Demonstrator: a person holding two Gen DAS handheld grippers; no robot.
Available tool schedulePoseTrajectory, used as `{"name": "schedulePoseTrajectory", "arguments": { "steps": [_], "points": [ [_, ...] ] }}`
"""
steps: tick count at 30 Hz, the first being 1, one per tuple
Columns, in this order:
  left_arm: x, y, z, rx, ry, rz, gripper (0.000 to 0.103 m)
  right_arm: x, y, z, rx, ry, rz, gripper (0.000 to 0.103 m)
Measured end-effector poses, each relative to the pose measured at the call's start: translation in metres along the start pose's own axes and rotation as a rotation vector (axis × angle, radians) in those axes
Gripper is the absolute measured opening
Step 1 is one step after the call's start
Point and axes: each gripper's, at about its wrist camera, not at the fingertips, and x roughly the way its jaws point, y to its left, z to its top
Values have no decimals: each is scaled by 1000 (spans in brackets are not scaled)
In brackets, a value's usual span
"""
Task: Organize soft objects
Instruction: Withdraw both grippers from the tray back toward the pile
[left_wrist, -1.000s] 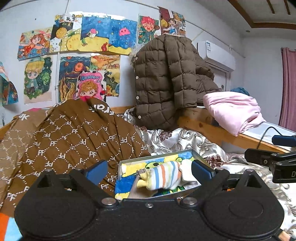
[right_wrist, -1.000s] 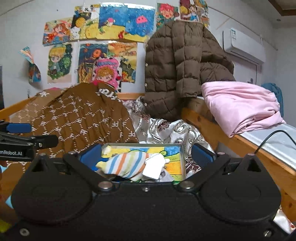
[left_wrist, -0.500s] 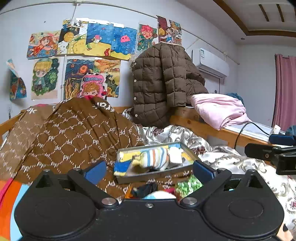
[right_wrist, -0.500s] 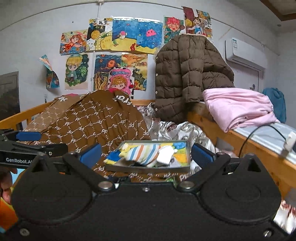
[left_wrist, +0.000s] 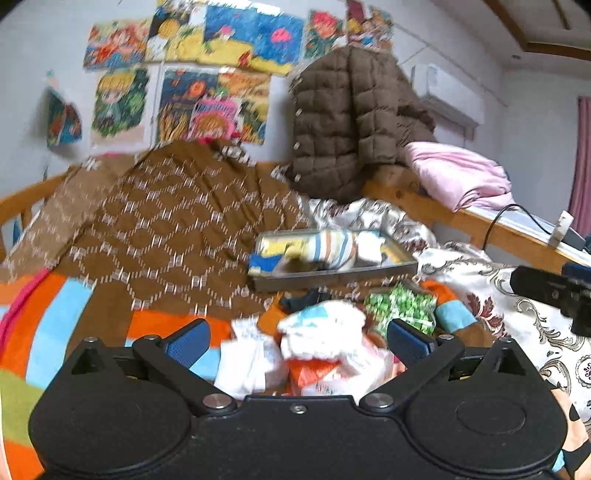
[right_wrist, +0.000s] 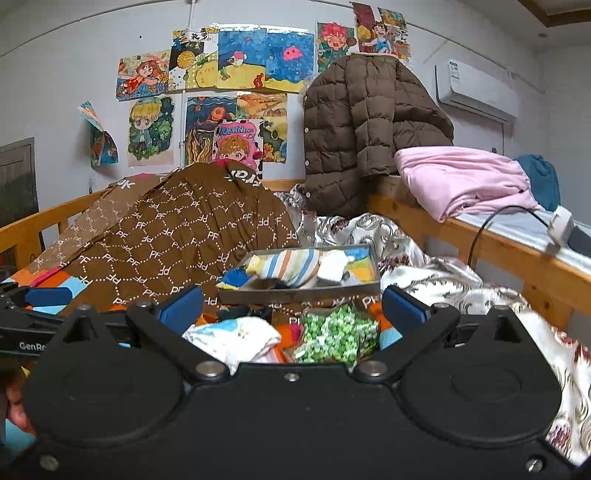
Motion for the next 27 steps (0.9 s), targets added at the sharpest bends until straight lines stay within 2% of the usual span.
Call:
{"name": "schedulePoseTrajectory", "arguments": {
  "steps": [7,17,27],
  "points": [
    [3,10,-12,-62,51,60,102,2,9,-33,12,-5,-15,102],
    [11,6,-32,19,133,82,102,17,5,-73,42,56,-23,102],
    [16,12,-49,19,206,128,102,31,-1,-96,84,154,-28,102]
  ]
}}
